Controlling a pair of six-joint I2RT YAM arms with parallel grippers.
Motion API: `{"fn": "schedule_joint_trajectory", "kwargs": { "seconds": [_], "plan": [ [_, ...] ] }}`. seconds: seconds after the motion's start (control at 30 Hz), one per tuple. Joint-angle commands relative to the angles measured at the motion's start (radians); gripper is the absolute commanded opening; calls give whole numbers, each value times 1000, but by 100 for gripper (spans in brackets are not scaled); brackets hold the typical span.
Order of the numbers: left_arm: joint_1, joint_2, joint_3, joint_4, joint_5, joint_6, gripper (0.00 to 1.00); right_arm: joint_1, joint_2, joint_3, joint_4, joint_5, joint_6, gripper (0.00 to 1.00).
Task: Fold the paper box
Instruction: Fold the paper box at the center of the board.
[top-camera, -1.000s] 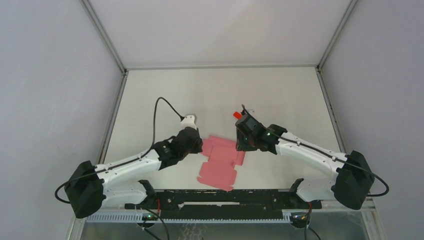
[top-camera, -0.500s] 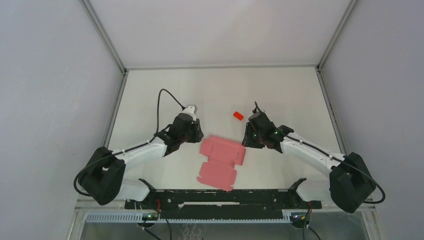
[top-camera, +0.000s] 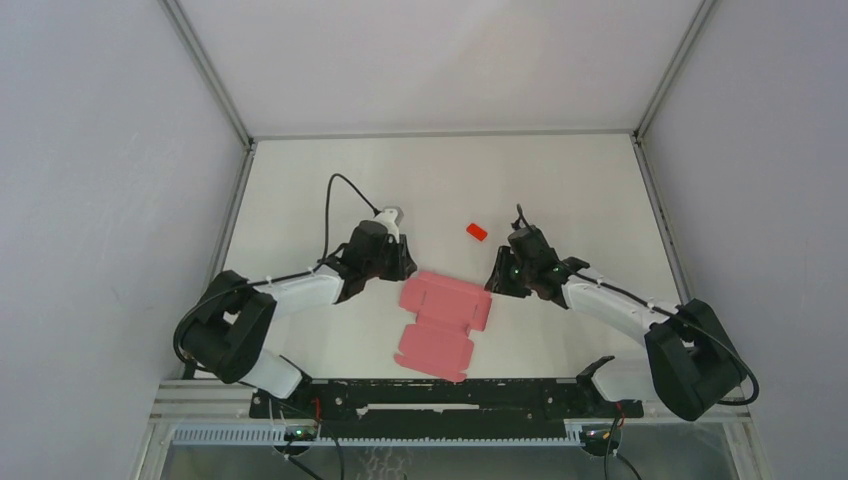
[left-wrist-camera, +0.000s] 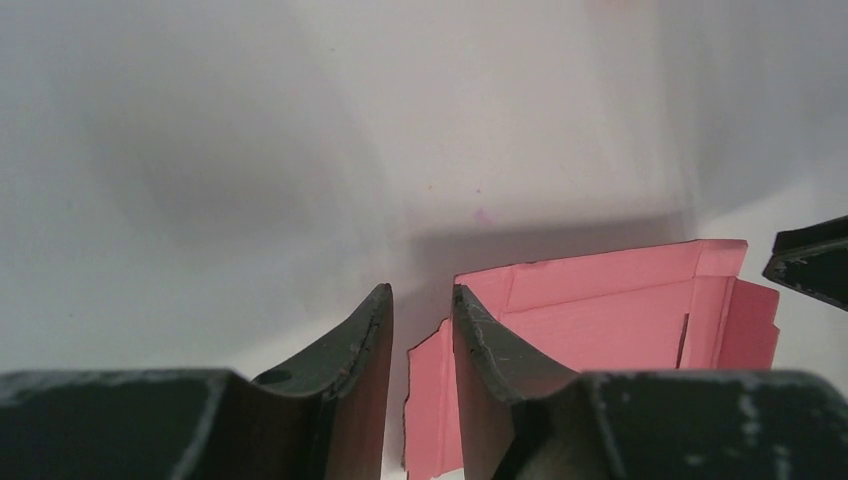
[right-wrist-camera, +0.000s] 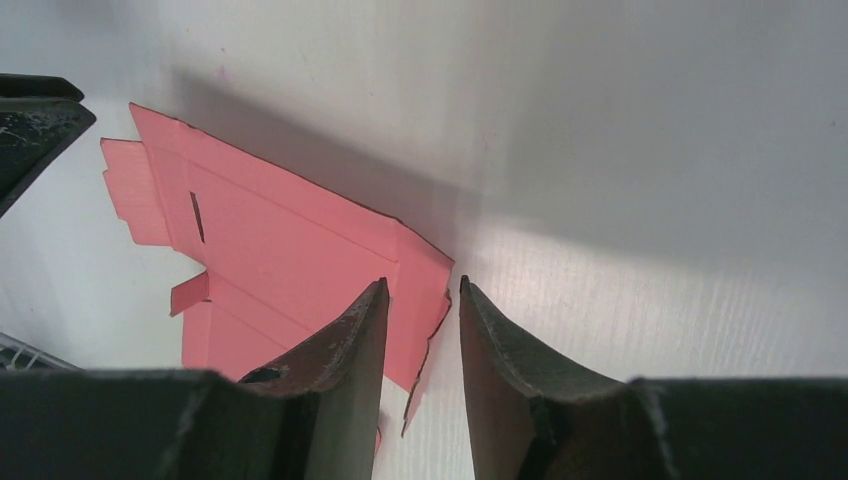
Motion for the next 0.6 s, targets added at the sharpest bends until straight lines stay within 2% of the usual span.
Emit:
{"fn": "schedule_joint_trajectory", "kwargs": {
  "seconds": [0.0, 0.57],
  "plan": [
    [5, 37, 71, 76, 63, 21, 33, -18, 30, -2, 100, -28, -24, 40],
    [4, 103, 63, 122, 103, 3, 32, -48, 93, -14, 142, -46, -35, 40]
  ]
}}
